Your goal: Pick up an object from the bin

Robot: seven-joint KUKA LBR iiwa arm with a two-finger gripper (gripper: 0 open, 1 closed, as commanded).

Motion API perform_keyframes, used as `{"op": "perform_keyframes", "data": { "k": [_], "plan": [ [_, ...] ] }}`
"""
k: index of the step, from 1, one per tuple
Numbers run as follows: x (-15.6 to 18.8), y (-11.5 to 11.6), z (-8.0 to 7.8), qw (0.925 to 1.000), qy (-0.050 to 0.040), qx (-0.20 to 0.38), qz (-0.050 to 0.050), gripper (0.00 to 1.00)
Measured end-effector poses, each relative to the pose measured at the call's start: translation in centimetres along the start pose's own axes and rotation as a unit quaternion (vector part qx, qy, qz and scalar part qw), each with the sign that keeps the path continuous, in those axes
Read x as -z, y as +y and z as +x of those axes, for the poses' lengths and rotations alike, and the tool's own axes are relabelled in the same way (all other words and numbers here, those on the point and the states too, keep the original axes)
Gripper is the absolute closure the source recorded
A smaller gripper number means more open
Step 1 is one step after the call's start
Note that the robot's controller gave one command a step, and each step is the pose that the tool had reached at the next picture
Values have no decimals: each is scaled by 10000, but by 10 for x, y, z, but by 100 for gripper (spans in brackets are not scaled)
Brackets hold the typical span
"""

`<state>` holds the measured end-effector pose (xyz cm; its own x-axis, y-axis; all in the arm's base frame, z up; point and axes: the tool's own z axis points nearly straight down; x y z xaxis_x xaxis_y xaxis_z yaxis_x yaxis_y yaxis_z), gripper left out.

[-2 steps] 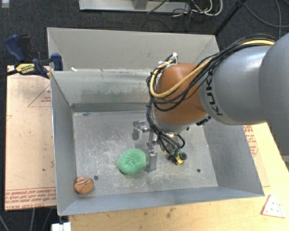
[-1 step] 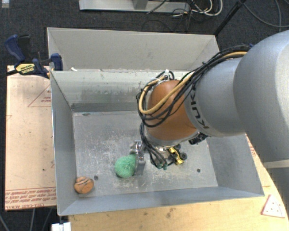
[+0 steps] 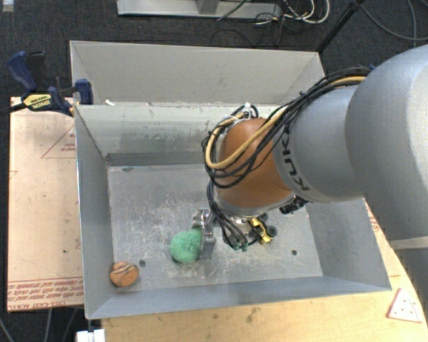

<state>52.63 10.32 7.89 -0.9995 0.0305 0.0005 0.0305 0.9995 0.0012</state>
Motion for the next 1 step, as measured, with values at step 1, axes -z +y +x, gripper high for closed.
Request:
{"op": "perform_keyframes", "data": {
  "k": [1],
  "plan": [
    [180, 4, -32, 10000, -53, -73, -9, 100]
  ]
}}
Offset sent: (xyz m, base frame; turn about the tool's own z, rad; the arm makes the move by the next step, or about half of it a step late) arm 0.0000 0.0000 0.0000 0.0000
